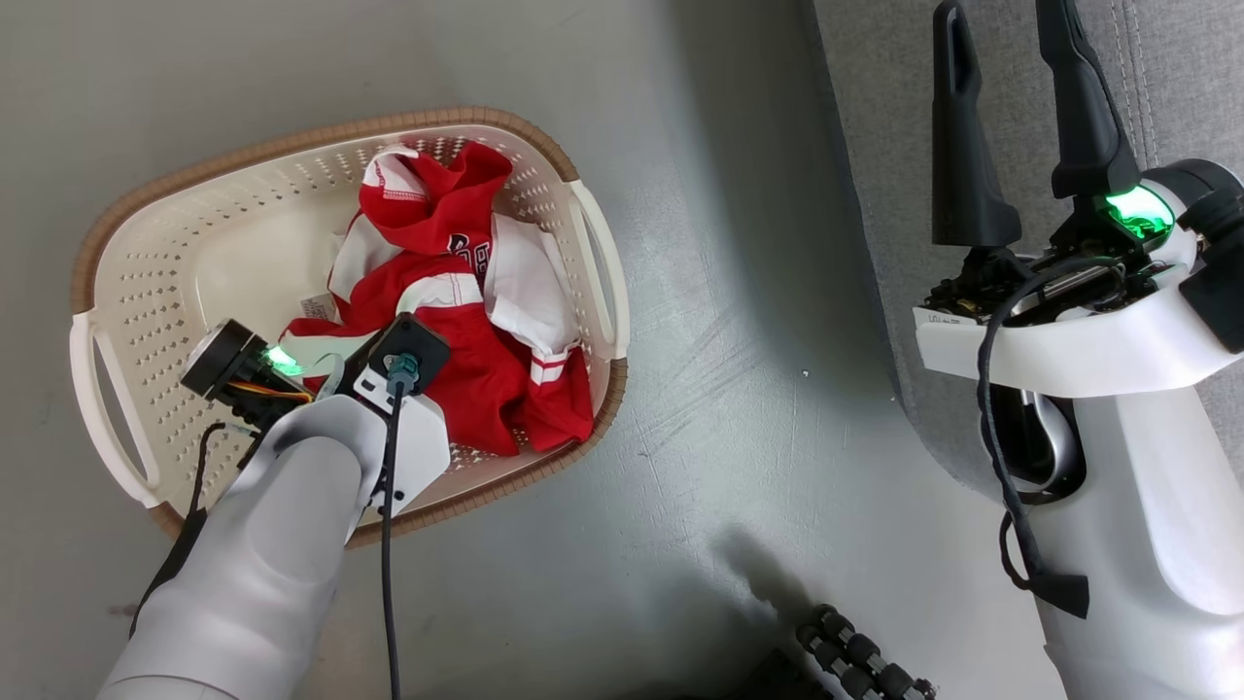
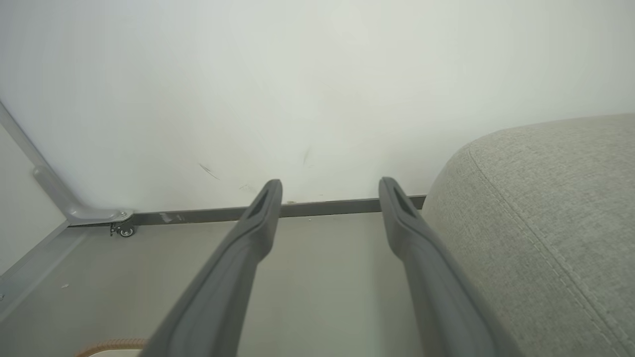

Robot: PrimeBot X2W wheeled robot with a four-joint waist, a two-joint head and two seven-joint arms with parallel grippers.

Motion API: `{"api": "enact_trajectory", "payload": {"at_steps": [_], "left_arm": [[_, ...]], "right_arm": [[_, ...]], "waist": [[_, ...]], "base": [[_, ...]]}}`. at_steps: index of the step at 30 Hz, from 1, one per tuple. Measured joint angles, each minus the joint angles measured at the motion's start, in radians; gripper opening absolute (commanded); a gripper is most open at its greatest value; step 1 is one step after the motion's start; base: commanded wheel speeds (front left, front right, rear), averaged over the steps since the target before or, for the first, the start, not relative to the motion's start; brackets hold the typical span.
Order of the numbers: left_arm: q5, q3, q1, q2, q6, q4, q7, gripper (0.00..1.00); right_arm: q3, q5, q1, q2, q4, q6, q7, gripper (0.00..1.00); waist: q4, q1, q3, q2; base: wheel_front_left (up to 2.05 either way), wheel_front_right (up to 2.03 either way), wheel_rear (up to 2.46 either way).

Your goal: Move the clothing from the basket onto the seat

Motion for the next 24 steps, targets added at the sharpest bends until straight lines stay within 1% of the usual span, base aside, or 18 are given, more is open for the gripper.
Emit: {"api": "enact_trajectory", "payload": {"at_steps": [14, 24], "left_arm": [[-0.029, 0.023, -0.01, -0.01, 0.002, -0.01, -0.052, 0.0], [-0.081, 0.061, -0.01, -0.024, 0.021, -0.049, -0.078, 0.0]], "right_arm": [[-0.005, -0.001, 0.0, 0.0, 0.02, 0.0, 0.0, 1.0], [-0.009, -0.013, 0.0, 0.0, 0.032, 0.0, 0.0, 1.0]], "waist": [[0.028, 0.0, -0.028, 0.0], [0.064, 0.0, -0.067, 0.0]], "base": [[0.0, 0.0, 0.0], [0.0, 0.0, 0.0]]}}
